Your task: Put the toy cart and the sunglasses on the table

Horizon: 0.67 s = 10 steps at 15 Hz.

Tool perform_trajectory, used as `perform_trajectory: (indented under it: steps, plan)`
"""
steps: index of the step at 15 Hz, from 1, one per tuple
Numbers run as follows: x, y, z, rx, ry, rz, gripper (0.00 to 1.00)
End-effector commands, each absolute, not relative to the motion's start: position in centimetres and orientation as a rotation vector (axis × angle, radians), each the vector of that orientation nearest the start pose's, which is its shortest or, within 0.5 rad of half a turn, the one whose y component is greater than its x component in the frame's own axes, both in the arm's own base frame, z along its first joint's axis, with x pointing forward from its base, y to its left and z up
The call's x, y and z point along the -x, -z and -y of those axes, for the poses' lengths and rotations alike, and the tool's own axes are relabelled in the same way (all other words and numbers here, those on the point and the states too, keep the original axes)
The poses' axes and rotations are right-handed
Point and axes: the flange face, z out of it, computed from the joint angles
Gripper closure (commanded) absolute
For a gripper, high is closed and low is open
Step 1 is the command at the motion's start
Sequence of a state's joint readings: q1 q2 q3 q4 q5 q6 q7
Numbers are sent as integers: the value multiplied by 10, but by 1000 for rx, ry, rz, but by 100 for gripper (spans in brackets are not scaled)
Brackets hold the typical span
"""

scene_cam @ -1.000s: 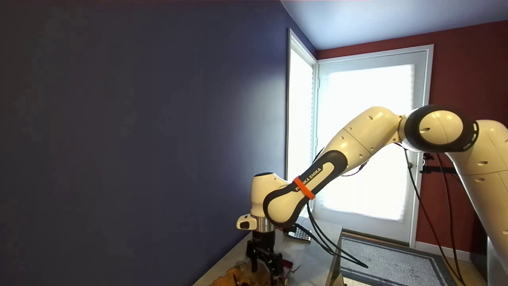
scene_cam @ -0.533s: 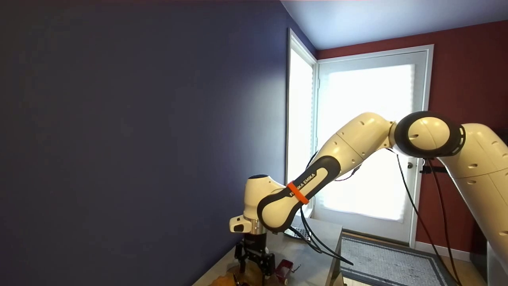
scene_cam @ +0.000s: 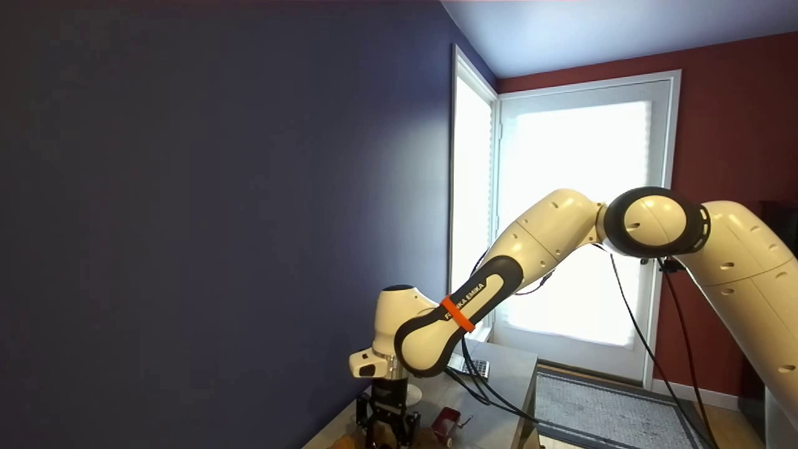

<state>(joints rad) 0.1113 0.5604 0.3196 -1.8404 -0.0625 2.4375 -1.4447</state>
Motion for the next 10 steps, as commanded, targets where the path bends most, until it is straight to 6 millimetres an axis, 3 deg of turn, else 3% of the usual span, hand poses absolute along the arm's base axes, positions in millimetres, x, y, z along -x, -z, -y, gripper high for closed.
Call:
perform_trajectory:
  steps: [1,2,8,9,10]
  plan:
    - [-605,-237,-264,-1813,-251,-2645,38]
    - [-605,-235,-266,-1797,-258,-2655,34]
    - [-607,-229,-271,-1690,-295,-2674,49]
    - [-608,-228,-271,-1680,-304,-2669,55]
    - [-608,-227,-271,-1676,-314,-2669,54]
